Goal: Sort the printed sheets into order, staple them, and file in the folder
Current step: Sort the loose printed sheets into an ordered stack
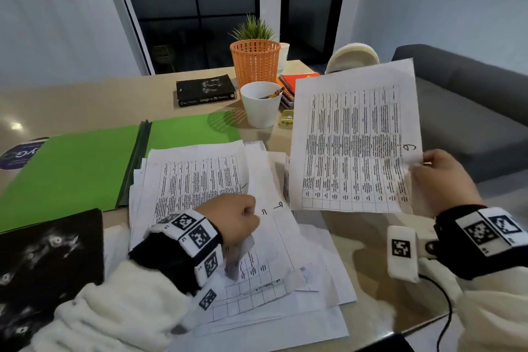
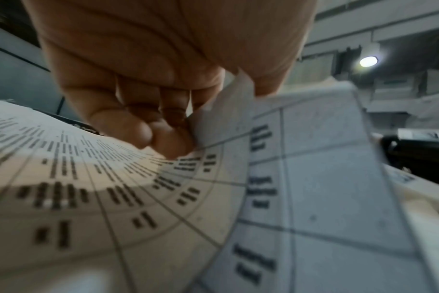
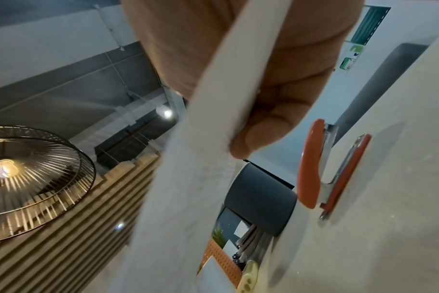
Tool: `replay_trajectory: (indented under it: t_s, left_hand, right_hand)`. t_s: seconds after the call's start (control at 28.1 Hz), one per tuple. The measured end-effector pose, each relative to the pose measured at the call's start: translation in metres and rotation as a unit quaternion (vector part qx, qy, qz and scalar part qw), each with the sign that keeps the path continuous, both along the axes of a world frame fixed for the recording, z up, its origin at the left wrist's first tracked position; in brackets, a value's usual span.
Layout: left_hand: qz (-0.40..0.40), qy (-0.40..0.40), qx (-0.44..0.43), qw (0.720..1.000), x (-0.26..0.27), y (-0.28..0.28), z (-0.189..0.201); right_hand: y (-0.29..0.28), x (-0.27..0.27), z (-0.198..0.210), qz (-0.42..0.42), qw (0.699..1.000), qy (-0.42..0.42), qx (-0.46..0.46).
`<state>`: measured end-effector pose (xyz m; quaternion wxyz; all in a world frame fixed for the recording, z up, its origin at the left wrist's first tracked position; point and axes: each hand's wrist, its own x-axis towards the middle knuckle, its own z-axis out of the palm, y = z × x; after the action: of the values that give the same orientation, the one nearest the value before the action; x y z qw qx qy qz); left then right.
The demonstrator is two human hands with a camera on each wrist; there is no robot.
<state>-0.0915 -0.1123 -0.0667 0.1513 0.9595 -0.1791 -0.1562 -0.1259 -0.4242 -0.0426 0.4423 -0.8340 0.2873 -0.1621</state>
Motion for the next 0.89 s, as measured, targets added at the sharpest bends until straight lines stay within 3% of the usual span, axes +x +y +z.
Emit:
replay_trajectory:
  t_s: [0.29, 0.53, 0.89]
  left_hand:
    - [0.03, -0.05, -0.038, 0.998, 0.0, 0.02, 0.011]
    - [0.006, -0.025, 0.031, 0.999, -0.01, 0.003, 0.021]
    - [-0.033, 0.01, 0.186, 0.982, -0.018, -0.031, 0.009]
  right_hand:
    - [0.006, 0.005, -0.006, 0.005, 1.0, -0.022, 0.013]
    - [-0.006, 0.005, -0.004, -0.075, 0.994, -0.075, -0.027]
    - [0.005, 0.001, -0.011, -0.032, 0.996, -0.064, 0.044]
